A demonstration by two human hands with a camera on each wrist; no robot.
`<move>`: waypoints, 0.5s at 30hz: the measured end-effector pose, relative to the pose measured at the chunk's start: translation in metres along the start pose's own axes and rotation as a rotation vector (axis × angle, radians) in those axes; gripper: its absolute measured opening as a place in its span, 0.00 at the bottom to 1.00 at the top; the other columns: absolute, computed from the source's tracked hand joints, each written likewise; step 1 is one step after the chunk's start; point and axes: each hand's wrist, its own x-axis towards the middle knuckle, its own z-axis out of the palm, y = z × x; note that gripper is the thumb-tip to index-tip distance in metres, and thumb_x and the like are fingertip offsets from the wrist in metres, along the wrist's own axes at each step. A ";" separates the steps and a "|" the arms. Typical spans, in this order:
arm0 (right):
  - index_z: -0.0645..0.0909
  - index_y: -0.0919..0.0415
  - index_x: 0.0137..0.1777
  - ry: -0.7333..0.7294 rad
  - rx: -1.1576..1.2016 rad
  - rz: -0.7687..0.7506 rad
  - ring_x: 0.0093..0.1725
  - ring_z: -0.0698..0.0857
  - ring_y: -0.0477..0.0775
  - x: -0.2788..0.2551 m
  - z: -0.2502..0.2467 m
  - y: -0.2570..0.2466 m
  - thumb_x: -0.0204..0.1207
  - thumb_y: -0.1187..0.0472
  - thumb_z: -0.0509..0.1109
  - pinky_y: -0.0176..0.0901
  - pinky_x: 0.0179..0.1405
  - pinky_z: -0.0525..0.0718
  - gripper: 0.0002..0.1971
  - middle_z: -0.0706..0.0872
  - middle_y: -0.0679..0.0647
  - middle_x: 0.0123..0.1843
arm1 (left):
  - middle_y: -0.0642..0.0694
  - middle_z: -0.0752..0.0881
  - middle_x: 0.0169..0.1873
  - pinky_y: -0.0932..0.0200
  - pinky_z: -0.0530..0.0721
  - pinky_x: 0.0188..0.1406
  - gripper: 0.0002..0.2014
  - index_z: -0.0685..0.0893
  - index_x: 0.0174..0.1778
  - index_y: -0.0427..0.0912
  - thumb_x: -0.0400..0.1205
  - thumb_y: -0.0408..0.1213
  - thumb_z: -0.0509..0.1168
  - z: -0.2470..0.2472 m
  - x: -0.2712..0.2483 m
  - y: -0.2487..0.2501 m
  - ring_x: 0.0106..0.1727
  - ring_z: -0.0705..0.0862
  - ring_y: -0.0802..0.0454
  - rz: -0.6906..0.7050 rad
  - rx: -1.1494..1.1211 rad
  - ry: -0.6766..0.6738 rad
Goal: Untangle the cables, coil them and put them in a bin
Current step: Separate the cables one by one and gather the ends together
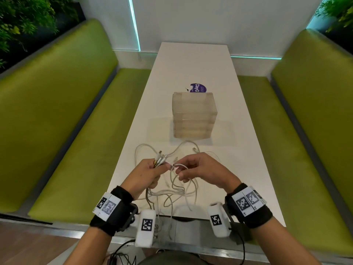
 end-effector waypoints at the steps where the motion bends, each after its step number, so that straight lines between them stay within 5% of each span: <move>1: 0.86 0.69 0.54 0.001 0.004 -0.004 0.39 0.85 0.55 -0.001 0.003 0.000 0.69 0.75 0.75 0.42 0.43 0.86 0.13 0.87 0.63 0.43 | 0.52 0.60 0.21 0.63 0.56 0.18 0.08 0.87 0.41 0.39 0.83 0.36 0.65 0.001 -0.001 0.001 0.22 0.55 0.55 0.000 0.001 -0.014; 5: 0.87 0.73 0.49 0.029 -0.014 -0.001 0.38 0.86 0.53 -0.001 0.019 0.003 0.70 0.72 0.75 0.46 0.48 0.88 0.08 0.87 0.70 0.44 | 0.51 0.61 0.19 0.64 0.56 0.18 0.18 0.81 0.26 0.49 0.84 0.37 0.64 0.010 -0.004 0.002 0.21 0.55 0.56 0.000 -0.004 -0.043; 7: 0.86 0.72 0.48 -0.009 -0.067 0.021 0.39 0.85 0.53 0.000 0.026 0.009 0.70 0.69 0.76 0.50 0.51 0.84 0.09 0.88 0.67 0.42 | 0.51 0.61 0.19 0.63 0.56 0.18 0.15 0.82 0.29 0.43 0.84 0.37 0.64 0.015 -0.006 0.003 0.21 0.55 0.56 0.014 0.001 -0.044; 10: 0.87 0.65 0.53 -0.094 -0.241 0.117 0.39 0.86 0.48 0.001 0.034 0.022 0.71 0.65 0.76 0.42 0.47 0.83 0.11 0.90 0.53 0.41 | 0.52 0.60 0.19 0.63 0.56 0.18 0.12 0.84 0.44 0.31 0.85 0.37 0.62 0.016 -0.007 0.006 0.20 0.56 0.56 0.034 0.008 -0.023; 13: 0.87 0.65 0.50 -0.248 -0.362 0.219 0.38 0.87 0.54 -0.001 0.035 0.034 0.70 0.66 0.71 0.45 0.45 0.85 0.09 0.91 0.61 0.43 | 0.53 0.60 0.19 0.65 0.56 0.17 0.12 0.85 0.46 0.33 0.85 0.38 0.62 0.007 -0.009 0.008 0.20 0.55 0.56 0.047 -0.016 0.017; 15: 0.88 0.60 0.49 -0.285 -0.426 0.266 0.42 0.89 0.57 -0.006 0.034 0.043 0.68 0.62 0.73 0.52 0.54 0.87 0.10 0.92 0.59 0.45 | 0.54 0.60 0.19 0.65 0.56 0.16 0.12 0.85 0.43 0.35 0.85 0.38 0.61 -0.001 -0.010 0.010 0.20 0.56 0.57 0.058 -0.063 0.045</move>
